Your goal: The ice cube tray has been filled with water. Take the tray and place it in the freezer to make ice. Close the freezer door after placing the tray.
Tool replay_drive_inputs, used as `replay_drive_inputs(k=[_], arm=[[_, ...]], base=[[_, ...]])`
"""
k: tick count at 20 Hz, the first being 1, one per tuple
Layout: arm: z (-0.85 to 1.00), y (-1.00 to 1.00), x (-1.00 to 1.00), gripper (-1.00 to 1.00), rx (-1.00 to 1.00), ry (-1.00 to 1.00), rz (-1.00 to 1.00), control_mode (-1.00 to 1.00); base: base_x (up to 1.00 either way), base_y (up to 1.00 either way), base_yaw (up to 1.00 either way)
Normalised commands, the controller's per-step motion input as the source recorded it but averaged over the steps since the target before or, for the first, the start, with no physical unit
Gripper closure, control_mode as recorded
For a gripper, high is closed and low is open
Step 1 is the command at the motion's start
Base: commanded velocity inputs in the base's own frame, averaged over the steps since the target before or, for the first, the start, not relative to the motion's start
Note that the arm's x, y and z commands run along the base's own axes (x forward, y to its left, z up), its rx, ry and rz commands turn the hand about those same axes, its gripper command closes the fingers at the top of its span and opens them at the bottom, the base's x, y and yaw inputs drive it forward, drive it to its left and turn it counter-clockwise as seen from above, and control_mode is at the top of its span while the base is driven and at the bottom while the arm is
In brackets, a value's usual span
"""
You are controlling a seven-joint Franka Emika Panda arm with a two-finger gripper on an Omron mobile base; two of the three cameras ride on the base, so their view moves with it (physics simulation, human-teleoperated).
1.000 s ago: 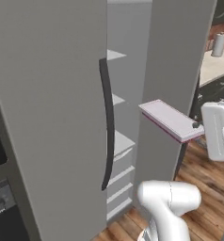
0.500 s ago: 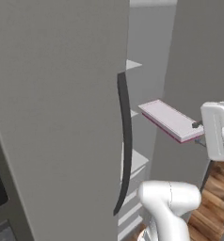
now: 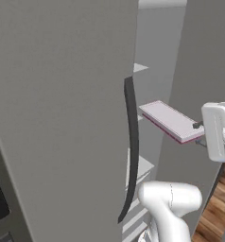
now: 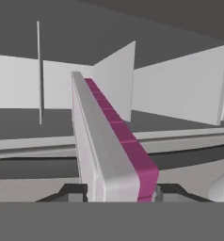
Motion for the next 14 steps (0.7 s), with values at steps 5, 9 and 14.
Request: replay_drive_inputs(k=[5,9,14], arm=[[0.00,0.00,0.00,1.00,0.00,0.00,0.00,1.00],[0.00,0.00,0.00,1.00,0.00,0.00,0.00,1.00],[0.00,0.00,0.00,1.00,0.00,0.00,0.00,1.00]], base=[[0.36,-0.11,0.00],[0.51,-0.12,0.08],[0.55,-0.16,0.10]])
